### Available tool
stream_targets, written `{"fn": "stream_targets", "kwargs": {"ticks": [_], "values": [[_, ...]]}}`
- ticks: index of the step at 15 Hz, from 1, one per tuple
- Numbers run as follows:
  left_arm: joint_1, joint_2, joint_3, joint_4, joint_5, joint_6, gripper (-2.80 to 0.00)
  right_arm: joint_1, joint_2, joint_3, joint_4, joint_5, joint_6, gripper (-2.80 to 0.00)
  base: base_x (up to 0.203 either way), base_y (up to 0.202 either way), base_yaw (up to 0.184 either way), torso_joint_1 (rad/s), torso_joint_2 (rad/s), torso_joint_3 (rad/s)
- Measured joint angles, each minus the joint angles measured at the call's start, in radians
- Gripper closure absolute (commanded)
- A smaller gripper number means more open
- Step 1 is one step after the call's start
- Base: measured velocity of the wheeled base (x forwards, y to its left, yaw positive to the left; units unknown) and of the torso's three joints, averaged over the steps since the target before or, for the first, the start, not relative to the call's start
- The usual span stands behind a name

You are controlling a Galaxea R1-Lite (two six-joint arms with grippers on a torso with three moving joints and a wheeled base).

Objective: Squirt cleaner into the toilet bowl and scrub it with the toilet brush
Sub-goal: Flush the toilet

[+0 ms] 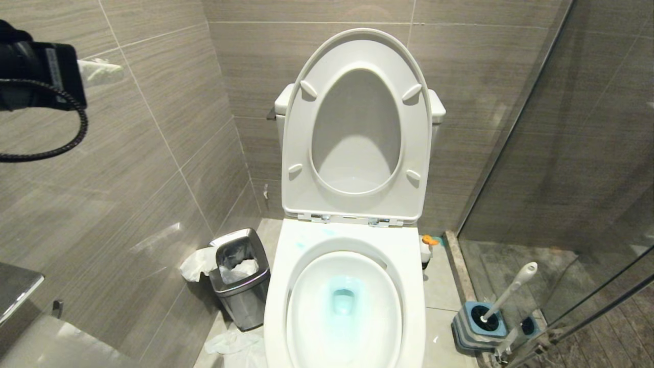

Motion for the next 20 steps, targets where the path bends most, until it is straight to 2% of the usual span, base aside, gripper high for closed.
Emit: {"fn": "stream_targets", "kwargs": {"ticks": [2,4,7,11,15,20], "values": [[-0.012,0.098,-0.103,0.014,0.037,-0.015,0.00,0.000,0.000,0.000,0.000,0.000,0.000,0.00,0.000,0.000,0.000,0.000,0.00,0.000],[-0.024,0.195,-0.182,-0.012,0.108,-0.017,0.00,0.000,0.000,0.000,0.000,0.000,0.000,0.00,0.000,0.000,0.000,0.000,0.00,0.000],[-0.064,0.359,-0.292,-0.150,0.213,-0.031,0.00,0.000,0.000,0.000,0.000,0.000,0.000,0.00,0.000,0.000,0.000,0.000,0.00,0.000],[-0.135,0.568,-0.429,-0.352,0.282,-0.083,0.00,0.000,0.000,0.000,0.000,0.000,0.000,0.00,0.000,0.000,0.000,0.000,0.00,0.000],[-0.161,0.685,-0.453,-0.553,0.296,-0.078,0.00,0.000,0.000,0.000,0.000,0.001,0.000,0.00,0.000,0.000,0.000,0.000,0.00,0.000],[-0.176,0.717,-0.455,-0.563,0.353,-0.075,0.00,0.000,0.000,0.000,0.000,0.000,0.000,0.00,0.000,0.000,0.000,0.001,0.00,-0.027]]}}
